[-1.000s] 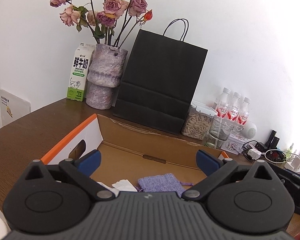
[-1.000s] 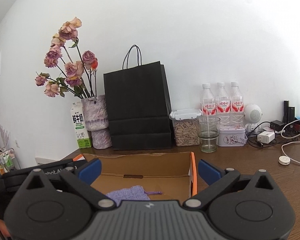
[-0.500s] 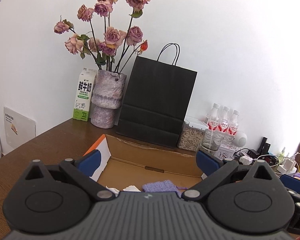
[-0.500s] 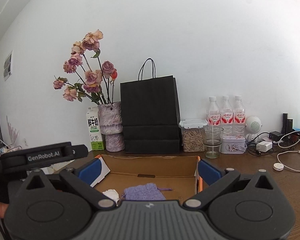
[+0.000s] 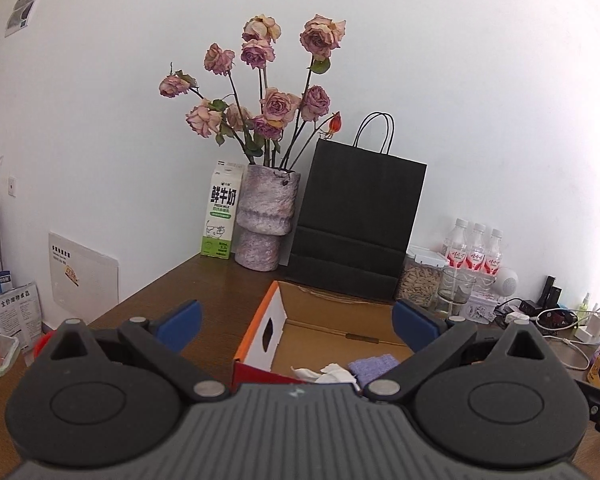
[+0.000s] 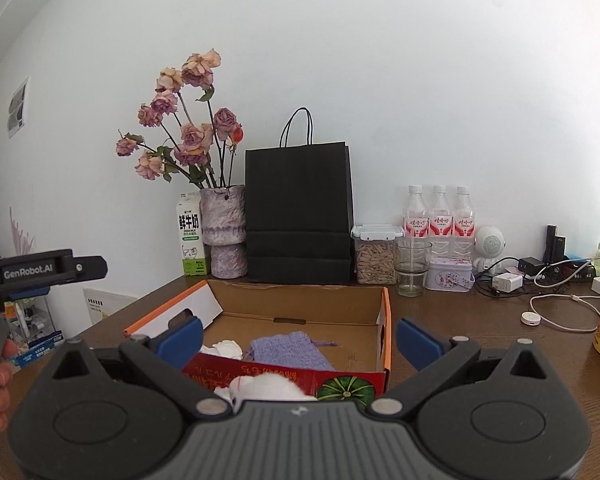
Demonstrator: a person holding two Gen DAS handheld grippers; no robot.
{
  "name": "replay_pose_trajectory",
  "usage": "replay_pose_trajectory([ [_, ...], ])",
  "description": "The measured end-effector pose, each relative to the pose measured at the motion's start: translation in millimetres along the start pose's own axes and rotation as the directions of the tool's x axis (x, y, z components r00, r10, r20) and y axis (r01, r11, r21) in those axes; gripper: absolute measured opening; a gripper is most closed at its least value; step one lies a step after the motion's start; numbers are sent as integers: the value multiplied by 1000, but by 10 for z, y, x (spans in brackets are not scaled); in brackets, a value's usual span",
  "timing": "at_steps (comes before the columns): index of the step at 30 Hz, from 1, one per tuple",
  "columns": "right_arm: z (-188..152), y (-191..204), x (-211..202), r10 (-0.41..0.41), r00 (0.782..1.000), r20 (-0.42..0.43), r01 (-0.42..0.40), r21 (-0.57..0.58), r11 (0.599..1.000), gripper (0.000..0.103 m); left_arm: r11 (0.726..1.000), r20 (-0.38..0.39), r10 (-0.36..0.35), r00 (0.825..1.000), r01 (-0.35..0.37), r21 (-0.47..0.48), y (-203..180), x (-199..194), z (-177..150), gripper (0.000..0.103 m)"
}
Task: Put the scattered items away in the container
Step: 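Withdraw both tools from the box back toward the table items, then grasp the alpaca plush with the right tool while the left tool grasps a small white cap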
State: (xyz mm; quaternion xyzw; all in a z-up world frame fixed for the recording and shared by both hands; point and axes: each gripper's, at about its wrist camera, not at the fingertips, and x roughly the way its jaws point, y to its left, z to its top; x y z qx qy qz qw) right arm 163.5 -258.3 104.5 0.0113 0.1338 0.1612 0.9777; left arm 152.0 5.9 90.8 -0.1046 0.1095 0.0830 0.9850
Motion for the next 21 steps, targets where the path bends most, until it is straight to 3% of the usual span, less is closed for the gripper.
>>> replay_pose_trajectory([
  [12,-370,167,61,-39,994,-98,37,-18,999,103,997,-60,72,996,-71,26,483,-76,-228,103],
  [21,-597,259,270,-112,984,-140,110,-22,994,103,994,-63,33,998,-26,107,533,9,-430,103],
])
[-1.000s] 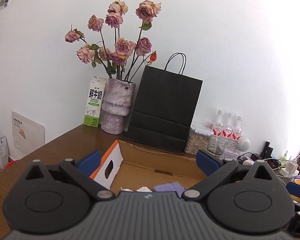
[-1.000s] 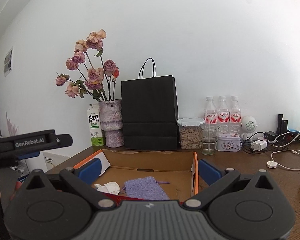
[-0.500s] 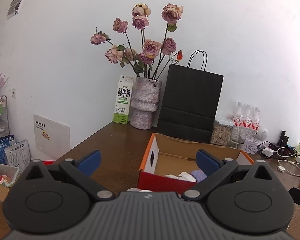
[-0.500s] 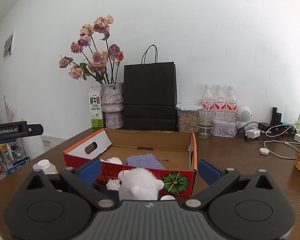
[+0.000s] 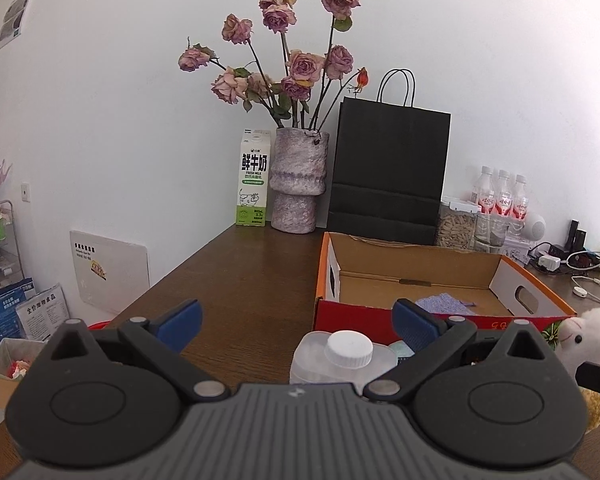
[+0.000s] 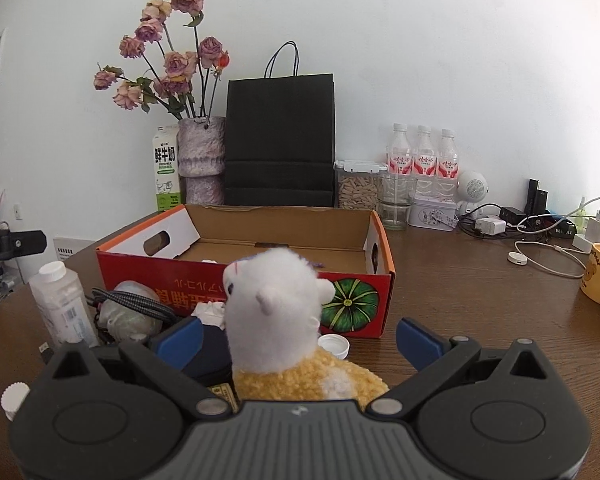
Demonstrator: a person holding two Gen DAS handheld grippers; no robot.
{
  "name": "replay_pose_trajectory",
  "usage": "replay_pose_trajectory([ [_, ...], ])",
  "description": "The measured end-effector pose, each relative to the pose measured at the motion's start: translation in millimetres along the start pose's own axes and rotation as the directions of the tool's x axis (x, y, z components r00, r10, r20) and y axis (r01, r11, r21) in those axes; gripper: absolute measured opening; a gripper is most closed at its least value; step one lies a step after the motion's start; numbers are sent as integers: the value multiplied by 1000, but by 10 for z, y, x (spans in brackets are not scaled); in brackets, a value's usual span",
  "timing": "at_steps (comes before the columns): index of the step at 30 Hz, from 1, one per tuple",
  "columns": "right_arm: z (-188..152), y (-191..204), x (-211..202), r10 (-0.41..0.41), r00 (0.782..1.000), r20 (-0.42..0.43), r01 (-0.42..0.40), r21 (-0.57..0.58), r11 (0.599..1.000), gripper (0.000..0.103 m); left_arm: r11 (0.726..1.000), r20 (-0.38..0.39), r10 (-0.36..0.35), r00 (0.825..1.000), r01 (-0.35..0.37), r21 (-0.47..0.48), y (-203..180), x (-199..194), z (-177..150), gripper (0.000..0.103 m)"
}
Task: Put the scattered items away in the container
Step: 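Grasp the alpaca plush with the right tool while the left tool grasps a small white cap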
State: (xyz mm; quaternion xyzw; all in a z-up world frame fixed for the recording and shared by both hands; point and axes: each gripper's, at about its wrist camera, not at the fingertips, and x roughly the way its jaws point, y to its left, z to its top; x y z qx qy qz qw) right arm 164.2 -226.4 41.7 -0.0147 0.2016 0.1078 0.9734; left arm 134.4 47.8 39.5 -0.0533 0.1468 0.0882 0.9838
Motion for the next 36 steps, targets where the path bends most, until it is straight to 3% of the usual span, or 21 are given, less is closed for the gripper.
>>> replay_pose_trajectory([
  [5,-28,37,91,-25,1000,-7,25,-3,1000,103,999,-16,-33,999,33,18,-25,92,-49,100],
  [10,-42,76,163,-46,999,-14,46,-18,999,103,997,-33,-56,998,58,47,-64,180,-62,75],
  [16,-69,92,207,-60,998,-14,60,-22,998,102,989,-59,-108,992,114,91,-132,229,-111,52],
  [18,-75,91,221,-61,998,-15,61,-23,998,100,989,-59,-110,992,115,96,-140,233,-121,52],
  [24,-93,107,248,-41,999,-29,40,-30,999,84,989,-58,-111,992,116,94,-133,226,-114,42],
  [28,-103,111,251,-32,999,-33,31,-31,999,81,987,-51,-108,993,113,114,-161,201,-108,41],
  [33,-111,105,238,-11,999,-41,9,-37,999,61,985,-59,-102,993,109,134,-181,206,-104,29],
  [36,-107,99,207,-4,999,-33,3,-36,999,55,985,-64,-105,992,113,132,-167,198,-97,29],
])
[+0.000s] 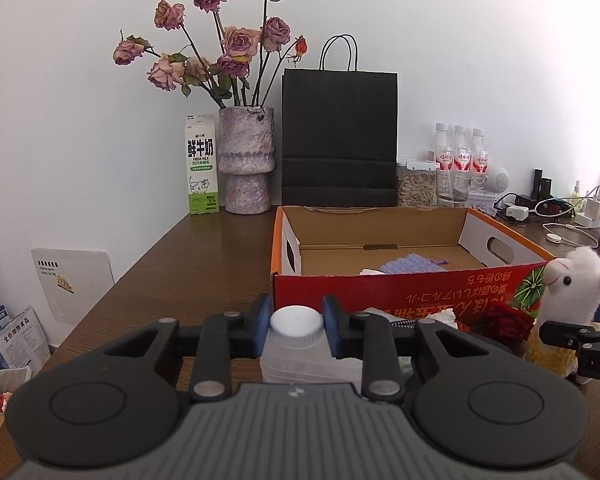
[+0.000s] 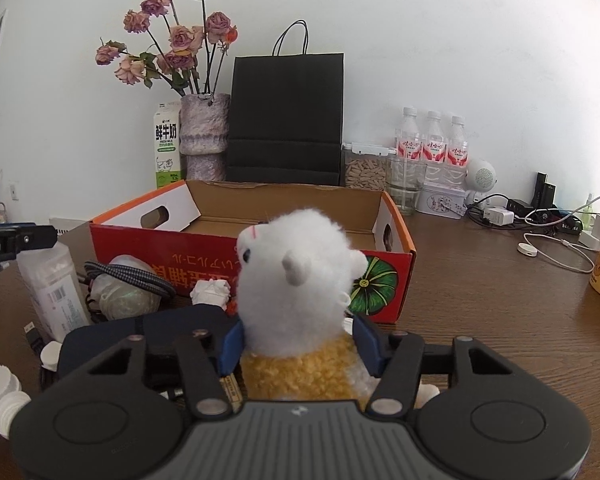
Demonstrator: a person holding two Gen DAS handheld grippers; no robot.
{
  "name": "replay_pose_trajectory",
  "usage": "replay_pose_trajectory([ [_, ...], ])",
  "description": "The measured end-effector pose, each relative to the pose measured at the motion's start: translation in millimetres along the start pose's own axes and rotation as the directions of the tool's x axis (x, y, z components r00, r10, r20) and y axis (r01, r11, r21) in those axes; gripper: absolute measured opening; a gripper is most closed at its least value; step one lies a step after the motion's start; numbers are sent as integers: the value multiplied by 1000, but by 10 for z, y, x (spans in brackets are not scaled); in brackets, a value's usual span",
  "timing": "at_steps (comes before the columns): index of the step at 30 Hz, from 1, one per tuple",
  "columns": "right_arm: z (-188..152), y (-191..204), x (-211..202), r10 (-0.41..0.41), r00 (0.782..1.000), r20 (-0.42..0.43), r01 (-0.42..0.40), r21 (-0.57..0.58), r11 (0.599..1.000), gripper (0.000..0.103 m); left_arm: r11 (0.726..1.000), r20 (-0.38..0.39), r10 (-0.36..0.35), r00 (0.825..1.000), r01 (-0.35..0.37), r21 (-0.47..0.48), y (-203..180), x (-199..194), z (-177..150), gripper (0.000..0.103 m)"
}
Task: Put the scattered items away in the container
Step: 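Grasp the alpaca plush with the right tool while the left tool grasps a small white cap, then carry the plush and the white cap in both tools over the box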
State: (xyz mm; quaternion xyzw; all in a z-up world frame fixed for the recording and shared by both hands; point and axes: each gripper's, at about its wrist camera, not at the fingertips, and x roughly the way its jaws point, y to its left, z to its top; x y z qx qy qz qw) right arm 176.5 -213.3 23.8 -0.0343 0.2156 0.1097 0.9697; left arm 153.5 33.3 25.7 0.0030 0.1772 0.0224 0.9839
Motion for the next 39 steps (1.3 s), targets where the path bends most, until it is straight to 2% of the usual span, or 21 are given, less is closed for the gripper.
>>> replay_pose_trajectory([
  [5,8,-18,-53,1,1000,24,-1,2,1000,46,1000,8,2,1000,-2,-1,0,-24,1,29],
  [14,29,-85,-139,11,999,51,-11,13,1000,43,1000,31,-4,1000,4,-9,-8,-73,62,29],
  [20,158,-118,-271,16,993,113,-16,-5,1000,43,1000,52,-20,998,21,-6,-49,-105,159,29],
  [25,402,-156,-309,19,985,172,-15,-28,1000,43,999,92,-37,995,33,43,-150,-113,356,29],
  [32,911,-214,-164,40,970,239,-24,-68,997,43,993,117,-102,988,95,67,-285,21,844,29],
  [36,1235,-244,88,57,970,237,-39,-82,996,43,991,116,-115,986,106,88,-394,218,1149,29],
  [39,1437,-267,352,73,976,206,-58,-79,995,43,990,80,-114,990,107,87,-468,459,1350,29],
])
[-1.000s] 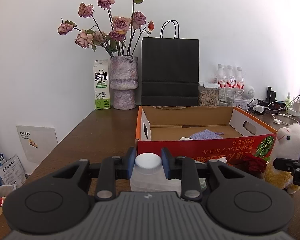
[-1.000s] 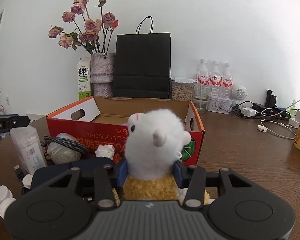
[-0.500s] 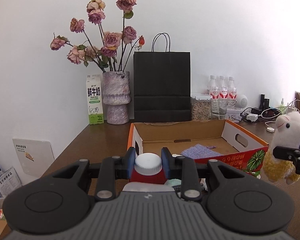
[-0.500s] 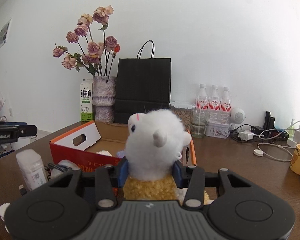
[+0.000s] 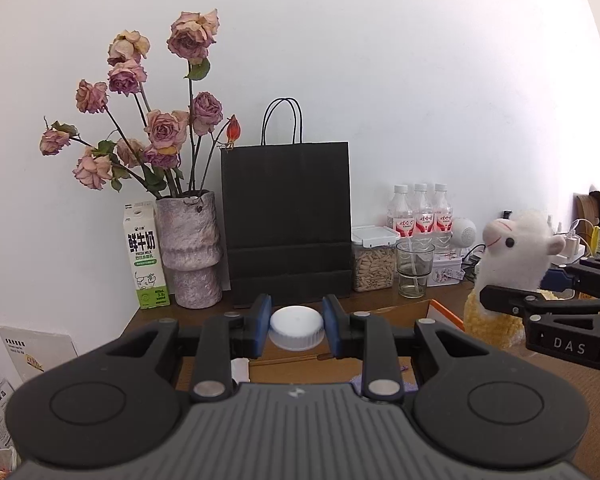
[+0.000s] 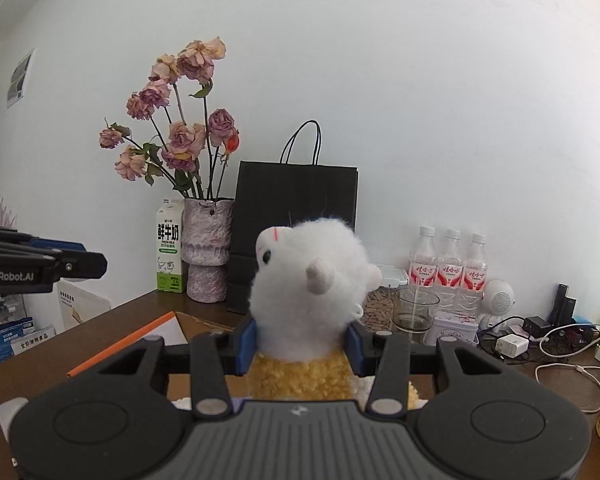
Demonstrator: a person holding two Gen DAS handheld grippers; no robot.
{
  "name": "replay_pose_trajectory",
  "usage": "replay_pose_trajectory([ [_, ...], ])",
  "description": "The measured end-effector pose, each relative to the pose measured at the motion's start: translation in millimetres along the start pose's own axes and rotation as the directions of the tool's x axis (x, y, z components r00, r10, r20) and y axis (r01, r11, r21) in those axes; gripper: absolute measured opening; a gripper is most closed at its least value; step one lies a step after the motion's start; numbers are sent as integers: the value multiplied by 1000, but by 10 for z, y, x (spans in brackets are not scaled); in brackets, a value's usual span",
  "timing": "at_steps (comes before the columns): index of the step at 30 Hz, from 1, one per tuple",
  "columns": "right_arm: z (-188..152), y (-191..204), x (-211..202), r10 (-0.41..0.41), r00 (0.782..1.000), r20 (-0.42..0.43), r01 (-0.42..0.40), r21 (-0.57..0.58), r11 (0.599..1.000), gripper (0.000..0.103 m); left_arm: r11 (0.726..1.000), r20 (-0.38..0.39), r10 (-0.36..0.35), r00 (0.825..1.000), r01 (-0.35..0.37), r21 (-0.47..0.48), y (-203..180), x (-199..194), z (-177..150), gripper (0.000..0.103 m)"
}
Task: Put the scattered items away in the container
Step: 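Carry the plush and the white cap in both tools over the box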
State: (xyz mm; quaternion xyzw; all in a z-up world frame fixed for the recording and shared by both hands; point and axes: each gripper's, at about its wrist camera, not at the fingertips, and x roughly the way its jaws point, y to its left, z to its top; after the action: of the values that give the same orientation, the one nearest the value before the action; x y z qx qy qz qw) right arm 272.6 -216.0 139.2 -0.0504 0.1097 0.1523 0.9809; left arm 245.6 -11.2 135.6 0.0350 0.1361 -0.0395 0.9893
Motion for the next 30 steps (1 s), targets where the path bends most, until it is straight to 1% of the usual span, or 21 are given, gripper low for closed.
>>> replay_pose_trajectory([
  [5,92,-80,552,30,997,-64,-30,3,1000,43,1000,-63,3,998,-4,-1,-25,515,185,29],
  [7,103,-103,759,42,995,-86,-42,2,999,43,1000,-104,8,995,-7,13,-50,763,212,29],
  [11,94,-124,1178,69,991,-111,-71,-17,997,43,998,-184,38,982,-28,60,-87,1253,200,29],
  [13,71,-140,1390,81,987,-136,-86,-29,996,43,997,-225,47,973,-33,65,-100,1494,161,29],
  [16,27,-182,1683,106,978,-181,-112,-26,993,43,997,-298,60,953,-41,72,-112,1829,66,29],
  [21,-66,-133,2018,120,966,-228,-139,-69,988,43,993,-409,90,908,-52,105,-121,2282,-155,29],
  [23,-109,-108,2098,122,961,-247,-146,-80,986,43,993,-446,93,890,-52,103,-97,2408,-235,29],
  [27,-202,-60,2236,126,944,-306,-162,-95,982,43,995,-517,89,851,-50,90,-41,2606,-373,29],
  [30,-232,-11,2294,112,938,-329,-161,-124,979,43,994,-540,94,837,-50,95,-7,2673,-425,29],
])
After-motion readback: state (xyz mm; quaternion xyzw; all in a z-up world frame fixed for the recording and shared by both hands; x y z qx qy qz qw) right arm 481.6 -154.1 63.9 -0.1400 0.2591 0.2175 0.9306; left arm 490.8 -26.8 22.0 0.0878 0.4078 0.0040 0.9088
